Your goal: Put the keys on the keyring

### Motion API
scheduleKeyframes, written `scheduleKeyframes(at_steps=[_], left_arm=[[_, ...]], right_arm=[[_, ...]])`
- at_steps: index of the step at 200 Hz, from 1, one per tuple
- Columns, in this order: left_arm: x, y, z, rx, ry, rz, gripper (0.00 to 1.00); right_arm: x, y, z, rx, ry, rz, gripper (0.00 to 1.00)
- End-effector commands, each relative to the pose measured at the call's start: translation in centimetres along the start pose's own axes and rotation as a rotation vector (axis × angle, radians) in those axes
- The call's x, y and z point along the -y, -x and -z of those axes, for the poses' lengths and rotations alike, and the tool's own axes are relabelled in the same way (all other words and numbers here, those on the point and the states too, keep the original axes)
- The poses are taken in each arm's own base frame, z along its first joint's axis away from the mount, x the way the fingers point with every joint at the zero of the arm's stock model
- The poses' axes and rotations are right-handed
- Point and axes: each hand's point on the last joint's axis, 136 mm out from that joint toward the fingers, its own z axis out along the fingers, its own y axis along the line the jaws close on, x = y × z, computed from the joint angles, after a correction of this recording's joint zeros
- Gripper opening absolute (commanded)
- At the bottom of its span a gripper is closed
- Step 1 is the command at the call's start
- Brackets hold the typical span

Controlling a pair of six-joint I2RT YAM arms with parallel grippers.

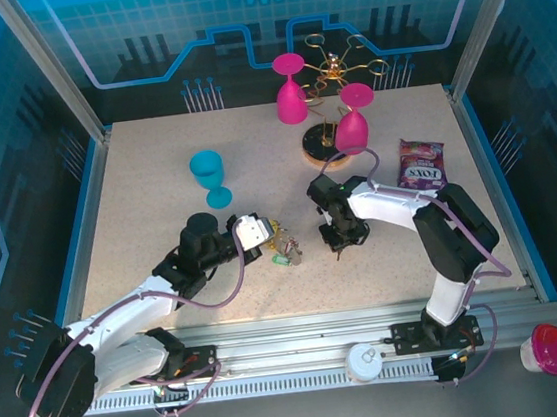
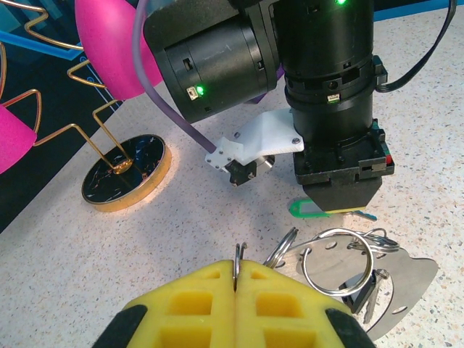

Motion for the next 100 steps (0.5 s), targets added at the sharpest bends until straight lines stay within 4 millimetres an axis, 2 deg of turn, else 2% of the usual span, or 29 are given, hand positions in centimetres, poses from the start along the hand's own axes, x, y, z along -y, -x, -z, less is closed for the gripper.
scheduleKeyframes(at_steps=[1, 53, 100], left_arm=[[0.19, 1.43, 0.32, 0.052, -0.007, -0.024, 0.00], [0.25, 1.32, 0.32, 0.049, -0.010, -0.024, 0.00], [0.34, 1.24, 0.27, 0.045, -0.015, -0.027, 0.00]], right_arm=[[-0.08, -0.18, 0.15, -0.018, -0.027, 0.015, 0.19], [-0.36, 0.00, -0.13, -0.022, -0.020, 0.018, 0.17], [-0.46, 0.16, -0.06, -0.014, -0.016, 0.019, 0.06]])
